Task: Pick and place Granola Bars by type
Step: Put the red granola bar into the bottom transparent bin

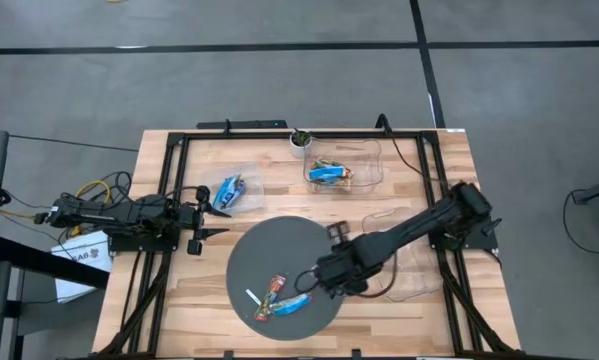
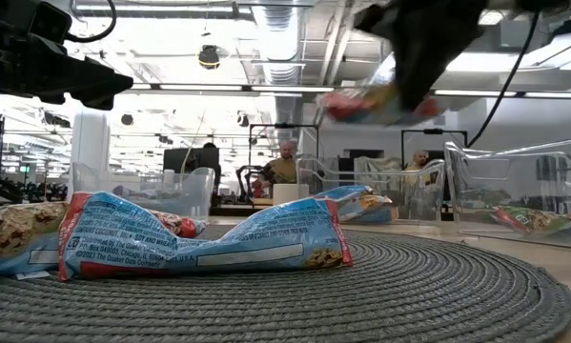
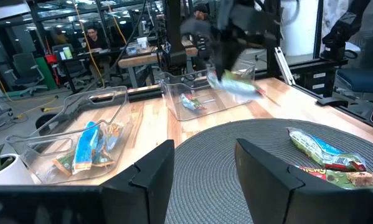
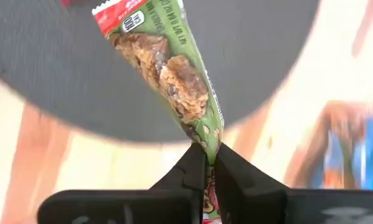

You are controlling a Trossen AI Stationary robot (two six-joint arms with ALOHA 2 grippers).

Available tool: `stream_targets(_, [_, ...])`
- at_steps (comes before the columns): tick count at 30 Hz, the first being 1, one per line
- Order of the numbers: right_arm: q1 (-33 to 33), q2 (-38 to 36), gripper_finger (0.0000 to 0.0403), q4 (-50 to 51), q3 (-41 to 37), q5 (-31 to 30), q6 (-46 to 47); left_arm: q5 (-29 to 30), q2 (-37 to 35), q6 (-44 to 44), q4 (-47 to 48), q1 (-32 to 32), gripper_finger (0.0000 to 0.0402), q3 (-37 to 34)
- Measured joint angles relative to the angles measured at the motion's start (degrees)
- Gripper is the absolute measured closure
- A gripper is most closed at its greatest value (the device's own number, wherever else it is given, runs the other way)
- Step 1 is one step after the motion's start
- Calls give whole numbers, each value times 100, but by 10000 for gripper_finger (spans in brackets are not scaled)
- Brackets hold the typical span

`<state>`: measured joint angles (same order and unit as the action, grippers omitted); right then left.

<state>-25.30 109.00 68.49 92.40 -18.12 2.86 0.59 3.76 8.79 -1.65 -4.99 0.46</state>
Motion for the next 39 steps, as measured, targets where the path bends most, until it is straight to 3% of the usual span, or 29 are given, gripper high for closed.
stream_targets(9, [-28, -881, 391, 2185, -5, 6, 1704, 0, 1, 0, 0, 0, 239, -1])
stream_targets(14, [34, -1333, 390, 2161, -389, 293, 2070, 1, -1, 1, 0, 2, 239, -1])
stream_targets(28, [58, -2783, 392, 1992, -2491, 959, 3596, -1, 0, 0, 0, 1, 239, 1])
stream_targets(39, [59, -3157, 392, 814, -3902, 1279, 3534, 1, -1, 1, 0, 2, 239, -2])
